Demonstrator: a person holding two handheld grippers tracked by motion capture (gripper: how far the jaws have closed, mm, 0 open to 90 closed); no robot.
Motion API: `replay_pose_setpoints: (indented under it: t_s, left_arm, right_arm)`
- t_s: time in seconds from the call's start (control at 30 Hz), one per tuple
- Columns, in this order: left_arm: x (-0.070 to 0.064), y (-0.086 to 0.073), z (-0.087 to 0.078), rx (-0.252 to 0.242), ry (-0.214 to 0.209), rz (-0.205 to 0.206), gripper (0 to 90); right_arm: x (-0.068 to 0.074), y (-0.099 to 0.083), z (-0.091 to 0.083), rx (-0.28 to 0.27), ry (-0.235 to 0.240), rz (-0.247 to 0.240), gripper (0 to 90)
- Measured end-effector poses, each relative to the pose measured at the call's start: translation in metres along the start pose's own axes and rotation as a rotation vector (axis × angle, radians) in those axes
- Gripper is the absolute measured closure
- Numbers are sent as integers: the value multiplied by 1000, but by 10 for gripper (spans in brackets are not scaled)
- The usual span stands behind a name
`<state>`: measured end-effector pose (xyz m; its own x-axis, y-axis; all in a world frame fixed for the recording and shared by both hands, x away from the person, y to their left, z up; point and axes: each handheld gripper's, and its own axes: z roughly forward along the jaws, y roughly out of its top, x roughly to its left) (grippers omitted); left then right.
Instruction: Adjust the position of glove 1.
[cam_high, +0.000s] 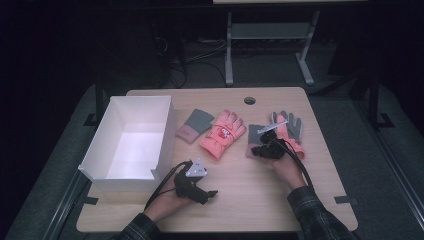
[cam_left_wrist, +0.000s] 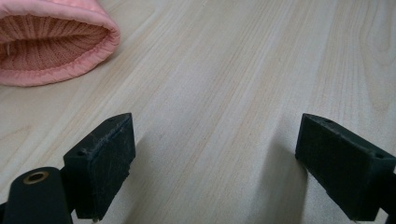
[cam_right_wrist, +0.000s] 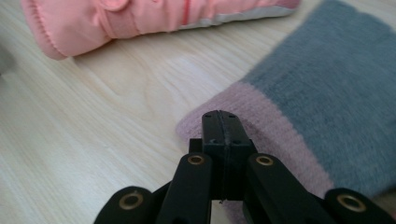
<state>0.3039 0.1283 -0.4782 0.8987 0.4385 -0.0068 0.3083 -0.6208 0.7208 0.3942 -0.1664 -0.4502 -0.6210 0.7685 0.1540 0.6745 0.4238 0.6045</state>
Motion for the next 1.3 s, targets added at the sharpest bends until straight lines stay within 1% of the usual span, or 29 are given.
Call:
replay_pose_setpoints:
  t_s: [0.03, 0.07, 0.17, 0.2, 0.27, 0.37, 0.4, 0.43, 0.47, 0.5, 0.53, 0.57, 0.6, 0.67, 0.77, 0.83, 0.97, 1.0, 1.03, 1.07, 1.1, 1.13, 1.27, 1.3]
  left_arm:
    - [0, 0, 0, 0, 0, 0, 113]
    - [0, 0, 0, 0, 0, 0, 113]
    - [0, 0, 0, 4, 1, 5, 113]
    - [0, 0, 0, 5, 1, 5, 113]
    - [1, 0, 0, 7, 2, 8, 113]
    - [0, 0, 0, 4, 2, 5, 113]
    - [0, 0, 0, 3, 2, 5, 113]
    - [0, 0, 0, 0, 0, 0, 113]
    - [0, 0, 0, 0, 0, 0, 113]
    - [0, 0, 0, 1, 0, -1, 113]
    - [0, 0, 0, 6, 0, 1, 113]
    - [0, 0, 0, 5, 0, 1, 113]
    - [0, 0, 0, 3, 0, 1, 113]
    - [0, 0, 0, 4, -1, 1, 113]
    - [0, 0, 0, 4, -1, 1, 113]
    - [0, 0, 0, 3, 0, 0, 113]
    - [0, 0, 0, 4, 0, 1, 113]
    - [0, 0, 0, 4, -1, 1, 113]
    - [0, 0, 0, 4, -1, 1, 113]
    - [0, 0, 0, 3, 0, 1, 113]
    - [0, 0, 0, 3, 0, 1, 113]
    - [0, 0, 0, 3, -1, 1, 113]
    - [0, 0, 0, 3, 0, 1, 113]
    - [0, 0, 0, 4, 0, 1, 113]
  right_arm:
    - [0, 0, 0, 0, 0, 0, 900]
    - [5, 4, 4, 4, 12, -2, 900]
    - [8, 8, 8, 2, 23, -6, 900]
    - [12, 11, 12, -4, 32, -7, 900]
    - [15, 13, 14, -10, 35, -11, 900]
    - [14, 14, 12, -21, 33, -18, 900]
    - [11, 14, 8, -32, 28, -12, 900]
    - [3, 14, -1, -63, 15, 10, 900]
    - [3, 14, -1, -63, 15, 10, 900]
    - [-1, 13, -6, -78, 7, 15, 884]
    - [-9, 12, -11, -84, -17, 26, 760]
    - [-11, 12, -12, -72, -26, 36, 731]
    - [-15, 12, -13, -71, -35, 39, 725]
    - [-18, 11, -12, -72, -33, 50, 697]
    - [-16, 11, -6, -53, -44, 34, 659]
    - [-14, 11, -1, -38, -51, 32, 655]
    - [-12, 12, 8, -6, -70, 19, 670]
    - [-12, 12, 10, -2, -68, 19, 676]
    - [-13, 11, 11, 1, -60, 34, 688]
    - [-13, 11, 11, 5, -53, 41, 720]
    - [-13, 11, 11, 5, -53, 41, 720]
    - [-13, 10, 12, -1, -42, 46, 741]
    - [-12, 9, 12, 7, -42, 49, 815]
    - [-13, 8, 12, 1, -41, 47, 827]
